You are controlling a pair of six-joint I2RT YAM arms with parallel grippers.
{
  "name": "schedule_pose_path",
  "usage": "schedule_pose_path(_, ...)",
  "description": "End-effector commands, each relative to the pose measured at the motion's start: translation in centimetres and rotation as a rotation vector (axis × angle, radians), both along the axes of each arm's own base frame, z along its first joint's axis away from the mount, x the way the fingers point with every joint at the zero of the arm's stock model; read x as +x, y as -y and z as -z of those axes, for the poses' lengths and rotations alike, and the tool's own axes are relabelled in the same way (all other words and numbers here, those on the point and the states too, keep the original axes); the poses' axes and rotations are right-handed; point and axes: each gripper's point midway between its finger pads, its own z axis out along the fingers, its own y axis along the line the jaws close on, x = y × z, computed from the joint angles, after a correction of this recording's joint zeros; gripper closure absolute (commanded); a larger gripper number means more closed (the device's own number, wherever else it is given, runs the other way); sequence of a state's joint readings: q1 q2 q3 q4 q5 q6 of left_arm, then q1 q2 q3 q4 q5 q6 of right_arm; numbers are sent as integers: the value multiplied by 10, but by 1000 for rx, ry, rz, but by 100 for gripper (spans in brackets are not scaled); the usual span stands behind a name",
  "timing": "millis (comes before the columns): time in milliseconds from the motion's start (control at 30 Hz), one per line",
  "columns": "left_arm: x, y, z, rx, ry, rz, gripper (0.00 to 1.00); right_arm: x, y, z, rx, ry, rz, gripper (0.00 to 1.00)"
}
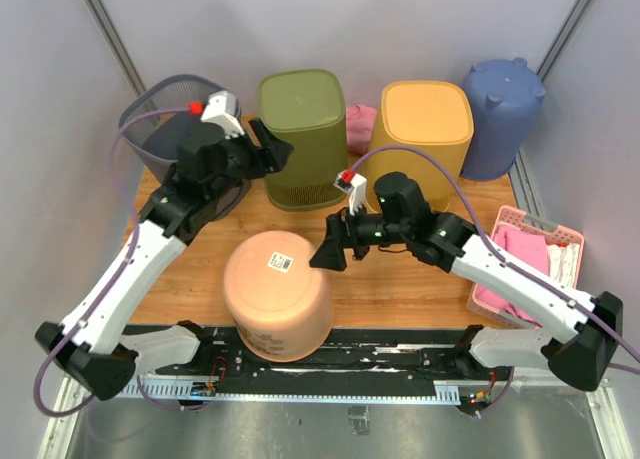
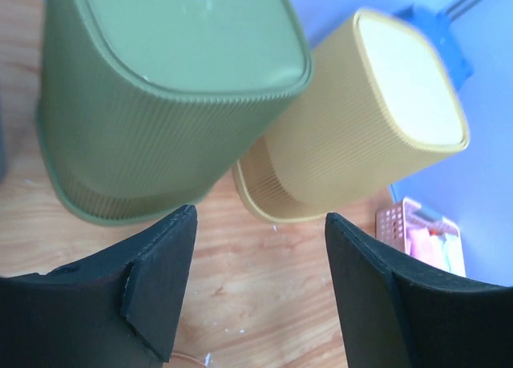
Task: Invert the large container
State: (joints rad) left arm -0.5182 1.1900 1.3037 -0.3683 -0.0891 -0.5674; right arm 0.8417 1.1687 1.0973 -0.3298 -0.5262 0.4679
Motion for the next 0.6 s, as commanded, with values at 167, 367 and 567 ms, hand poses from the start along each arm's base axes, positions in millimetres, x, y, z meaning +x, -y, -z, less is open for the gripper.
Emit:
schedule_pose_path(167, -31, -71, -45, 96, 107, -215, 27, 29, -7, 41, -255, 39, 152, 16)
schedule_pose_path(367, -29, -67, -34, 105, 88, -200, 27, 55, 66, 60, -468, 157, 413, 16)
schedule_pose_path(567, -31, -65, -26, 126, 71, -176, 27, 58, 134, 57, -615, 280, 583, 17)
